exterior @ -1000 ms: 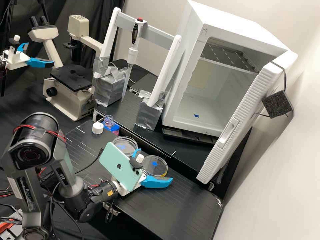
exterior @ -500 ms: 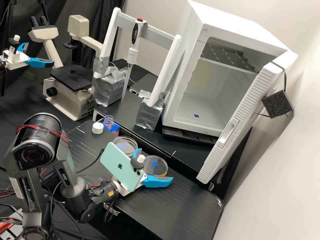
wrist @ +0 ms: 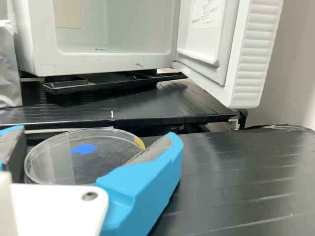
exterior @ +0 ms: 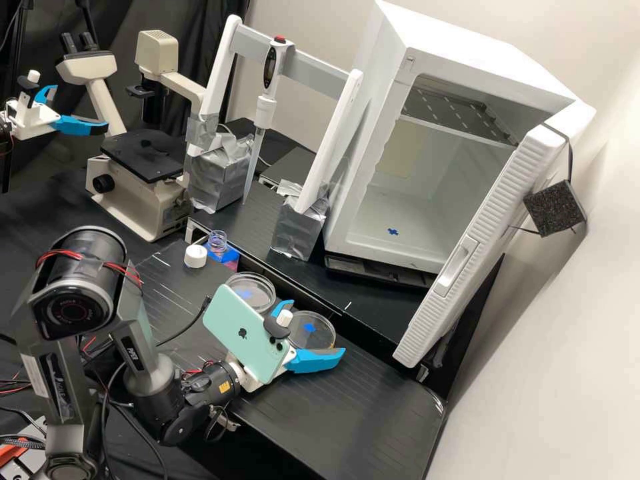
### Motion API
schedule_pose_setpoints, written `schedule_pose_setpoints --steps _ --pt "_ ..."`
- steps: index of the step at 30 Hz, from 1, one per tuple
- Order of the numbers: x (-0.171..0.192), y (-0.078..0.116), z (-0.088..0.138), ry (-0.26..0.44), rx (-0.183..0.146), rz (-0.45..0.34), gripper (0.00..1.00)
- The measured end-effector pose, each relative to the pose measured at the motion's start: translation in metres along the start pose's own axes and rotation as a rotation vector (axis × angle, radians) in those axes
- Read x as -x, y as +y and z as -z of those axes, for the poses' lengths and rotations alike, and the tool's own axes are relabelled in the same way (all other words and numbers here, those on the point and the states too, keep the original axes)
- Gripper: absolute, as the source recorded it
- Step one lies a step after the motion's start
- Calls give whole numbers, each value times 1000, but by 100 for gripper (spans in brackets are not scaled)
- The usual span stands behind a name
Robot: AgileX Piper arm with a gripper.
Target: Close the lid
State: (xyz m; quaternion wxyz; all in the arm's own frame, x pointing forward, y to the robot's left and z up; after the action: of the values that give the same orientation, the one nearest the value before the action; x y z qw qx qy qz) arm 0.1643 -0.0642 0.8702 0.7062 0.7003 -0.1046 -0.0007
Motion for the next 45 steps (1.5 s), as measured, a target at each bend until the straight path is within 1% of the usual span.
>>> schedule_pose_setpoints --steps 24,26,30,32,35,40,43,45 --pt "-1 0 -1 1 -2 3 0" --pt "-1 1 -1 1 -9 3 0" --pt "3 5 1 7 -34 3 0" --pt "7 7 4 3 -56 2 0" --pt "13 7 10 -1 -79 -1 0" --pt "23 1 27 56 -77 6 0" --pt "28 -3 39 114 -55 15 0" --pt "30 -3 47 151 -33 15 0"
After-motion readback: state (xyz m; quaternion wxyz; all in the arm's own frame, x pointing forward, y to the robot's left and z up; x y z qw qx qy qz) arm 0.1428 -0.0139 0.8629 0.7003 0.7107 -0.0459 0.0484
